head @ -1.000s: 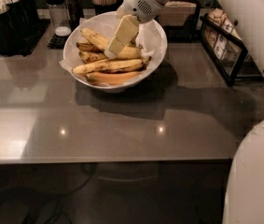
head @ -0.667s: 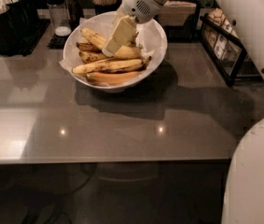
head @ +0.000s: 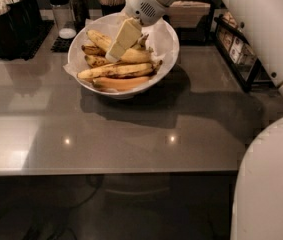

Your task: Pick banana from white bowl

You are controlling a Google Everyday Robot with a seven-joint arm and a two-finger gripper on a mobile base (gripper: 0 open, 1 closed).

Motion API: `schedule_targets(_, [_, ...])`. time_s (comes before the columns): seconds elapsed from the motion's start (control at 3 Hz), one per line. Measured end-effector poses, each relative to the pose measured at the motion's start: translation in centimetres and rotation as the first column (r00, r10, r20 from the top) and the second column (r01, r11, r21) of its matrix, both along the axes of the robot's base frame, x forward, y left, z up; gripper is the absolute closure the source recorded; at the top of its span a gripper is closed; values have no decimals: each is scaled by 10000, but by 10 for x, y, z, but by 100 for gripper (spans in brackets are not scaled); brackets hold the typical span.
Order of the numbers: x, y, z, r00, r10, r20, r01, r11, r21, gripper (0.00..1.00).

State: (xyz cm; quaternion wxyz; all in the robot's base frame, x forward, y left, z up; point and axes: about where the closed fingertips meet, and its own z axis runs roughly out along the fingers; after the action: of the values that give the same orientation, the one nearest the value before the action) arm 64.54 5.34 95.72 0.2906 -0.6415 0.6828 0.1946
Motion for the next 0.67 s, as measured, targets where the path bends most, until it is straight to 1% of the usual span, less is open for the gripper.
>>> schedule_targets(0.33, [6,9,-5,10000,89,0,-89,10000,-43,27])
schedule_targets(0.67, [8,12,-11,9999,60,-86,-61,10000,-44,28])
